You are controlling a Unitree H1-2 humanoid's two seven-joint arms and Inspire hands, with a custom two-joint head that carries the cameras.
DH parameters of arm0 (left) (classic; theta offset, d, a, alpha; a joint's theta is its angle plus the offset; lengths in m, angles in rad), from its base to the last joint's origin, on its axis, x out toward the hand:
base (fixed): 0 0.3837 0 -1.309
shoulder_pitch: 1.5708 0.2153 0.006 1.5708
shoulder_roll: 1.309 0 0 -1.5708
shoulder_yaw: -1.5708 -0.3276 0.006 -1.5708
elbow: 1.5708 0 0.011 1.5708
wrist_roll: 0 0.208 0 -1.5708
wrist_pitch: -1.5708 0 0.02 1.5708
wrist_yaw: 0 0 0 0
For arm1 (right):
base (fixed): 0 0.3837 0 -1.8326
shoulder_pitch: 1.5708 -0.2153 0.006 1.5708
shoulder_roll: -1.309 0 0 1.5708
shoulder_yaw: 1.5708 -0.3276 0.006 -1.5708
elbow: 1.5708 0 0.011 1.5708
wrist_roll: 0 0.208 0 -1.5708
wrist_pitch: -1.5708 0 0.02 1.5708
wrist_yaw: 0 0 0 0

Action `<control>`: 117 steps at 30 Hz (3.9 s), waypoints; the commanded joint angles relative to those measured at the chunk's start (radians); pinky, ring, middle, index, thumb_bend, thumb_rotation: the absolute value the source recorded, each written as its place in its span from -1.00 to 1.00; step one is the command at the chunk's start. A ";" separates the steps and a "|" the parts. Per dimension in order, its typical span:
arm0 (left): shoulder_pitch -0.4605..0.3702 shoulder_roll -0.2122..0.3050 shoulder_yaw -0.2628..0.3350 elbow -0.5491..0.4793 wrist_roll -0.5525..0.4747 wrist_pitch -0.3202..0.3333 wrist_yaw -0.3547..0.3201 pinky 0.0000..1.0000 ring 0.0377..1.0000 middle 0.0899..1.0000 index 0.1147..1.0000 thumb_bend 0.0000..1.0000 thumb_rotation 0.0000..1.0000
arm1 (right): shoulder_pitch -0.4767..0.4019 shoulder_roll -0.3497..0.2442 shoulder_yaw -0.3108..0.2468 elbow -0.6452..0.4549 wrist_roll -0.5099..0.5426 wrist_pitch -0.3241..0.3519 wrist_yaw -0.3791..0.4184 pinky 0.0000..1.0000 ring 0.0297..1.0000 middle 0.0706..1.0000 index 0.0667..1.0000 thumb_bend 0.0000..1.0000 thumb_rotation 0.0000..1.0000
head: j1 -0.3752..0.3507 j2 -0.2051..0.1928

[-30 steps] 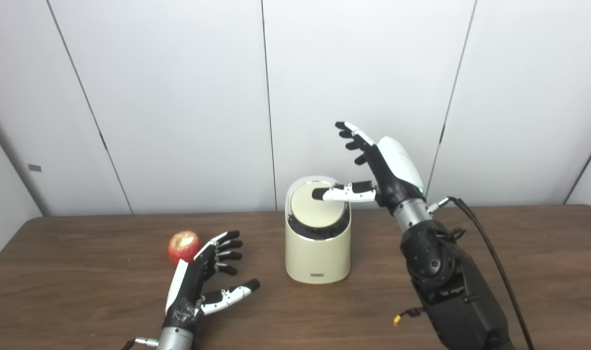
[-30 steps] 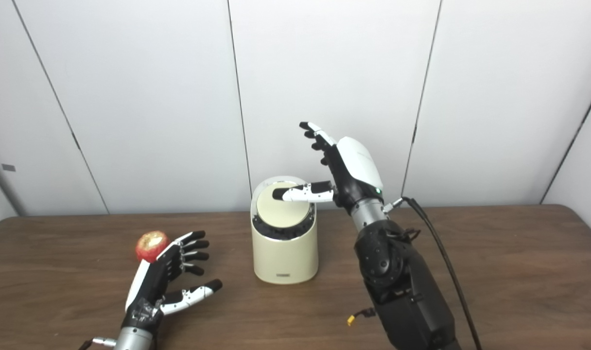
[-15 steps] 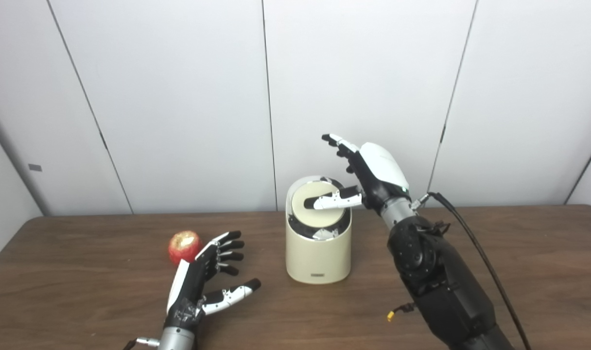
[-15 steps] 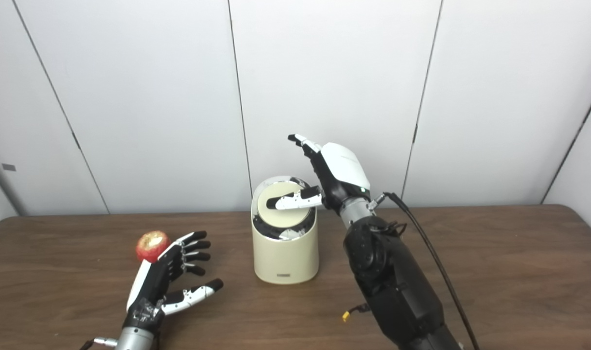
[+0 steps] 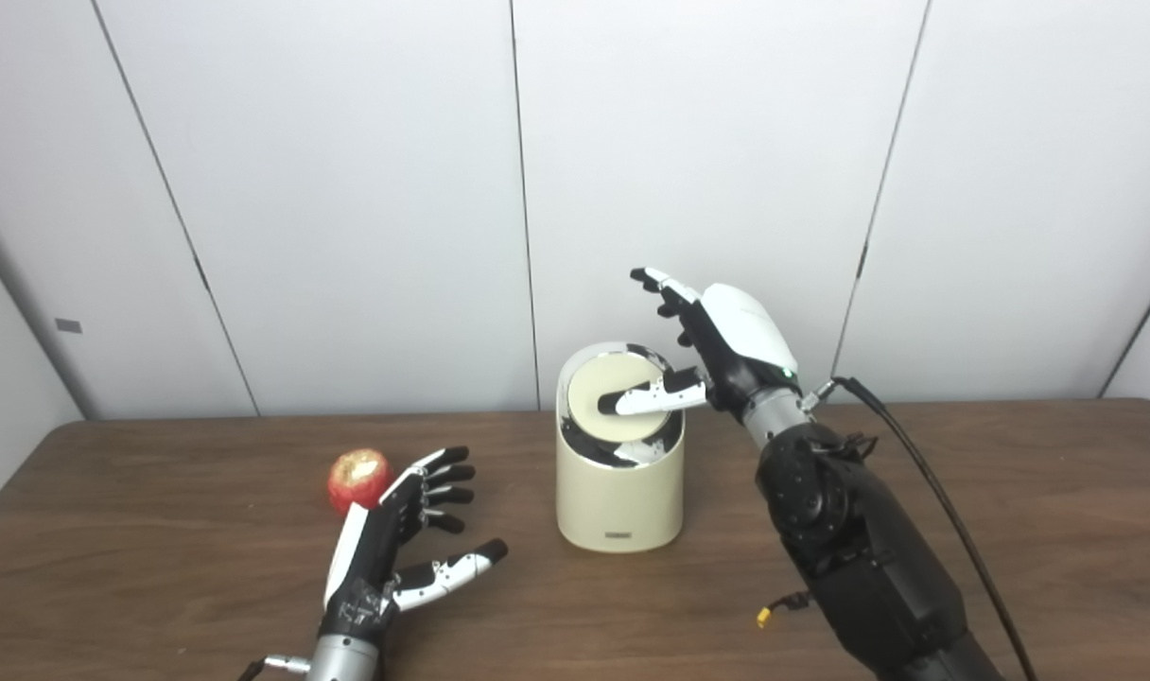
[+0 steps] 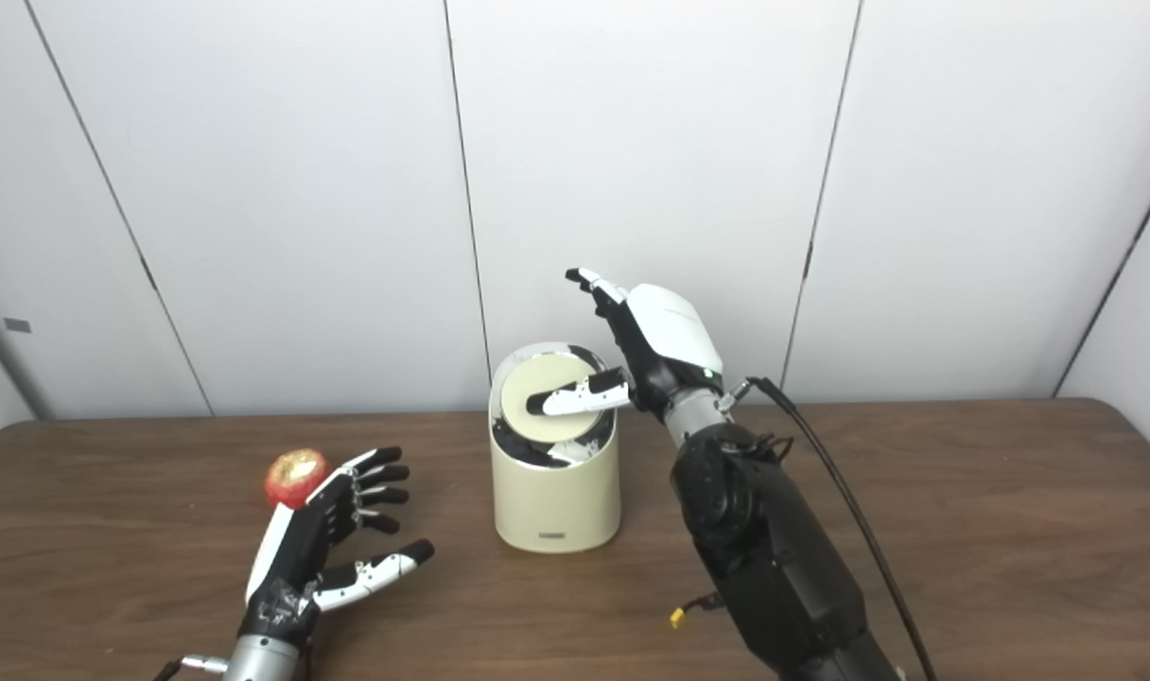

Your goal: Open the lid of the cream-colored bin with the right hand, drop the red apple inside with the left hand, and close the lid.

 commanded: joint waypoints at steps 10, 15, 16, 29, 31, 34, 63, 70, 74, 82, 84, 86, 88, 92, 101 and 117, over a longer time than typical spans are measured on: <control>-0.020 0.006 0.004 -0.053 -0.004 -0.011 0.001 0.17 0.38 0.50 0.61 0.39 -0.84 | -0.033 -0.032 -0.006 -0.022 -0.007 -0.016 -0.022 0.26 0.60 0.74 0.77 0.82 -0.27 | 0.002 0.016; -0.019 0.007 0.004 -0.063 0.003 0.000 0.003 0.18 0.39 0.50 0.61 0.39 -0.82 | -0.032 -0.035 0.002 -0.022 -0.009 -0.018 -0.017 0.23 0.60 0.74 0.78 0.84 -0.31 | 0.003 0.020; -0.018 0.007 0.003 -0.065 0.004 0.002 0.004 0.17 0.39 0.50 0.61 0.39 -0.81 | -0.031 -0.035 0.005 -0.025 -0.009 -0.018 -0.015 0.23 0.59 0.73 0.77 0.84 -0.32 | 0.004 0.022; -0.019 0.005 0.004 -0.068 -0.013 0.006 -0.006 0.16 0.40 0.51 0.62 0.39 -0.85 | -0.024 -0.037 0.043 -0.024 -0.017 -0.019 -0.005 0.22 0.56 0.73 0.78 0.87 -0.29 | 0.008 0.027; -0.019 0.003 0.004 -0.071 -0.014 0.007 -0.006 0.15 0.39 0.50 0.61 0.39 -0.86 | -0.025 -0.037 0.049 -0.027 -0.021 -0.017 -0.002 0.23 0.57 0.74 0.78 0.87 -0.31 | 0.010 0.032; -0.019 0.002 0.003 -0.075 -0.011 0.009 -0.005 0.14 0.39 0.51 0.62 0.38 -0.88 | -0.028 -0.040 0.058 -0.026 -0.029 -0.022 -0.001 0.21 0.55 0.73 0.77 0.88 -0.33 | 0.009 0.034; -0.013 0.010 0.011 -0.095 -0.016 0.024 -0.010 0.16 0.39 0.50 0.61 0.40 -0.82 | -0.050 -0.081 0.170 -0.127 -0.212 0.204 0.297 0.25 0.58 0.77 0.74 0.79 -0.83 | 0.009 0.055; -0.011 0.013 0.013 -0.091 -0.014 0.022 -0.008 0.18 0.42 0.51 0.61 0.41 -0.81 | -0.047 -0.077 0.178 -0.131 -0.229 0.219 0.324 0.23 0.57 0.76 0.74 0.79 -0.87 | 0.009 0.051; -0.014 0.014 0.014 -0.085 -0.014 0.018 -0.007 0.18 0.41 0.51 0.61 0.41 -0.79 | -0.038 -0.068 0.160 -0.140 -0.203 0.207 0.298 0.24 0.57 0.75 0.75 0.77 -0.76 | 0.005 0.044; -0.015 0.013 0.011 -0.077 -0.014 0.013 -0.007 0.14 0.38 0.50 0.60 0.39 -0.85 | -0.015 -0.046 0.093 -0.167 -0.135 0.155 0.215 0.21 0.53 0.72 0.74 0.63 -0.52 | 0.002 0.040; -0.015 0.012 0.011 -0.075 -0.014 0.013 -0.007 0.13 0.38 0.50 0.60 0.39 -0.86 | -0.010 -0.040 0.074 -0.172 -0.117 0.147 0.194 0.20 0.53 0.72 0.75 0.61 -0.48 | 0.004 0.039; -0.016 0.011 0.010 -0.073 -0.013 0.014 -0.007 0.13 0.38 0.50 0.60 0.39 -0.86 | -0.005 -0.036 0.057 -0.174 -0.101 0.136 0.172 0.19 0.53 0.71 0.74 0.58 -0.47 | 0.005 0.039; -0.016 0.011 0.009 -0.075 -0.017 0.017 -0.010 0.14 0.38 0.50 0.60 0.39 -0.86 | 0.002 -0.032 0.037 -0.171 -0.084 0.119 0.139 0.20 0.54 0.71 0.73 0.54 -0.41 | 0.005 0.039; -0.019 0.010 0.009 -0.069 -0.020 0.013 -0.012 0.15 0.38 0.50 0.60 0.38 -0.87 | 0.023 -0.002 -0.027 -0.175 -0.027 0.108 0.061 0.26 0.55 0.66 0.68 0.57 -0.46 | 0.005 0.037; -0.020 0.011 0.007 -0.064 -0.010 0.010 -0.008 0.16 0.38 0.50 0.60 0.39 -0.83 | 0.130 0.043 -0.150 -0.239 0.110 0.077 -0.042 0.17 0.52 0.66 0.70 0.53 -0.55 | 0.007 0.035; -0.017 0.019 0.008 -0.066 -0.015 0.008 -0.015 0.15 0.38 0.49 0.60 0.35 -0.86 | 0.396 -0.010 -0.260 -0.089 0.323 -0.326 -0.219 0.29 0.54 0.65 0.66 0.58 -0.63 | 0.002 0.038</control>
